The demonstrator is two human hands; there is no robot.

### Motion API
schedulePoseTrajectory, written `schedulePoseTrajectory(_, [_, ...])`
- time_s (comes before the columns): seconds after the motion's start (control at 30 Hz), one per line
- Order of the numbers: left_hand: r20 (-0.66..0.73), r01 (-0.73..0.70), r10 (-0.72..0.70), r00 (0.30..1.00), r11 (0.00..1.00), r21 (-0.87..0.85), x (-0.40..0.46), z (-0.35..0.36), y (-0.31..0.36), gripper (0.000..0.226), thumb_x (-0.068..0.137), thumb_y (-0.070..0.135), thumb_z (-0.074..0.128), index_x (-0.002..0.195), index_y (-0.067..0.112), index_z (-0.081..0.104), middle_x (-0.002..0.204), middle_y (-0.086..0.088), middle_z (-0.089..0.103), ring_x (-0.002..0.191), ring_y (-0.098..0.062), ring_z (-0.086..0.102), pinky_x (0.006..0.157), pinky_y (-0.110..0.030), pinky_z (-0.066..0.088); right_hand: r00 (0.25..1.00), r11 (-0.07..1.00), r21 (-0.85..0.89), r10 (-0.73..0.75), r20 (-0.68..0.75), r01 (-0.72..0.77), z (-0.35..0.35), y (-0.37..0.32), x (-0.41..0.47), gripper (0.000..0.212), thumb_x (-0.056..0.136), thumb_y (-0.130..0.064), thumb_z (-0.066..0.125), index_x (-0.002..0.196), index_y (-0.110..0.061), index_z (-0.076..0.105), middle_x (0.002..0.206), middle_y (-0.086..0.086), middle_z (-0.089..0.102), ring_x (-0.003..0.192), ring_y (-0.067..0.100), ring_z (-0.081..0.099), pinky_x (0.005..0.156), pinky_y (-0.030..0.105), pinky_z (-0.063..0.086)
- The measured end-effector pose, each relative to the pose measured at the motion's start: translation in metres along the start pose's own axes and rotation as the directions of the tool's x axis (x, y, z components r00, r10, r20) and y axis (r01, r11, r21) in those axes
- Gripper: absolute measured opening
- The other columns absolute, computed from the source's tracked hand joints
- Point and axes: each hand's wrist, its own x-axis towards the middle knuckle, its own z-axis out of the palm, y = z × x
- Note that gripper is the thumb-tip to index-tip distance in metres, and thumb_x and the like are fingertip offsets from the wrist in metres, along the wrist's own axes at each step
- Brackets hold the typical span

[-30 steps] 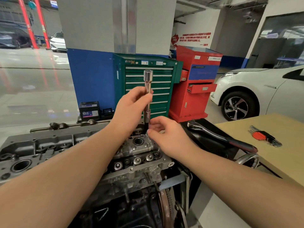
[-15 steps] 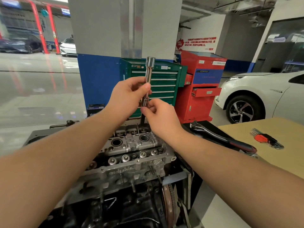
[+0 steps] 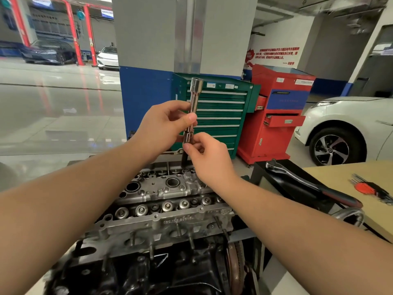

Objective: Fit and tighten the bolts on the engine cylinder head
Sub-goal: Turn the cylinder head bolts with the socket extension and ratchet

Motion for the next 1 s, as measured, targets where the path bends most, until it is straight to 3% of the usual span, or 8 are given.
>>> schedulePoseTrajectory(0.17, [0.017,-0.044,0.044,0.999,0.999,-0.010,0.000,-0.002,-0.008,0.024,0.102,0.024,0.067,0.126,0.019,0.071,0.099,0.002,0.079,0.095,-0.013,0.076,0.073,-0.026,0.063,0.999,0.998,0.068,-0.014,-0.041,0.017,0.006,0.004,-0.005,0.018,0.096,-0.035,0.068,0.083,-0.039,0.056,0.078,-0.012,0.064,0.071,0.004,0.058,0.064,0.024,0.045])
schedulePoseTrajectory(0.4, [0.056,-0.082,0.086,0.995,0.994,-0.070,0.001,-0.006,-0.017,0.020,0.103,0.022,0.066,0.123,0.019,0.071,0.100,-0.002,0.079,0.094,-0.020,0.077,0.074,-0.033,0.065,0.999,0.991,0.126,-0.029,-0.045,0.035,0.006,0.007,-0.006,0.008,0.095,-0.034,0.069,0.094,-0.029,0.063,0.079,-0.010,0.064,0.074,0.004,0.060,0.067,0.022,0.049])
schedulePoseTrajectory(0.67, [0.094,-0.093,0.102,0.990,0.992,-0.090,0.000,-0.006,-0.020,0.024,0.104,0.022,0.065,0.127,0.019,0.070,0.103,-0.002,0.079,0.099,-0.019,0.077,0.078,-0.038,0.065,0.998,0.989,0.141,-0.038,-0.048,0.045,0.003,0.005,-0.009,0.015,0.095,-0.031,0.071,0.086,-0.033,0.059,0.074,-0.010,0.063,0.065,0.001,0.056,0.060,0.011,0.043])
schedulePoseTrajectory(0.77, [0.104,-0.085,0.096,0.990,0.991,-0.104,0.001,-0.008,-0.020,0.024,0.104,0.022,0.065,0.127,0.018,0.069,0.104,-0.002,0.080,0.100,-0.018,0.077,0.077,-0.035,0.065,0.997,0.992,0.107,-0.061,-0.044,0.065,0.003,0.004,-0.010,0.017,0.096,-0.031,0.069,0.085,-0.034,0.057,0.077,-0.020,0.062,0.064,-0.001,0.056,0.060,0.011,0.042])
schedulePoseTrajectory(1.0, [0.111,-0.093,0.110,0.988,0.985,-0.142,0.000,-0.008,-0.023,0.022,0.102,0.018,0.067,0.124,0.022,0.070,0.102,-0.002,0.080,0.101,-0.019,0.077,0.077,-0.034,0.064,0.995,0.996,0.051,-0.064,-0.074,0.068,0.002,0.004,-0.010,0.016,0.096,-0.032,0.069,0.085,-0.034,0.057,0.070,-0.014,0.060,0.071,-0.001,0.057,0.060,0.011,0.042])
